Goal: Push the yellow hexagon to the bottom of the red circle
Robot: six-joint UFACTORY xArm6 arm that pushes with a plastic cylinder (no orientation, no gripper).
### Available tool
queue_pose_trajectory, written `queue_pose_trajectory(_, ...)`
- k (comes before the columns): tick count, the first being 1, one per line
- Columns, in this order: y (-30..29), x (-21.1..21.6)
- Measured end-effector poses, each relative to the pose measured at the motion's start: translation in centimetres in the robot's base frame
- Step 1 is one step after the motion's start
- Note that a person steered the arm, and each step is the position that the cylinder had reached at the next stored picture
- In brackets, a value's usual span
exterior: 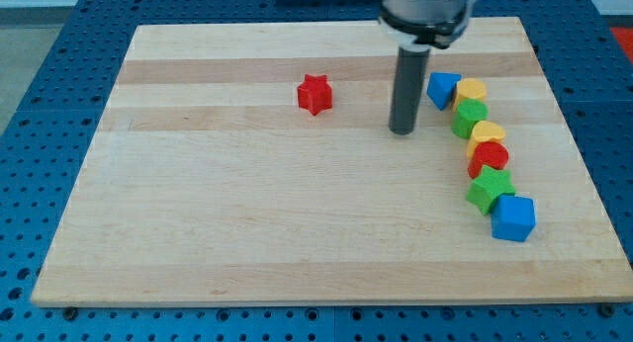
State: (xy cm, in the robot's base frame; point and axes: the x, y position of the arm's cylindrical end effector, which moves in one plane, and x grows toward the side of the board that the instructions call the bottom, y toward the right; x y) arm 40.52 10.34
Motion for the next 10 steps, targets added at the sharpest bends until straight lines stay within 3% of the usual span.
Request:
queue_pose_trajectory(7,2.7,-10.7)
queue_pose_trajectory(8,6.9,-11.7)
queue_pose_trajectory(10,15.2,-7.6)
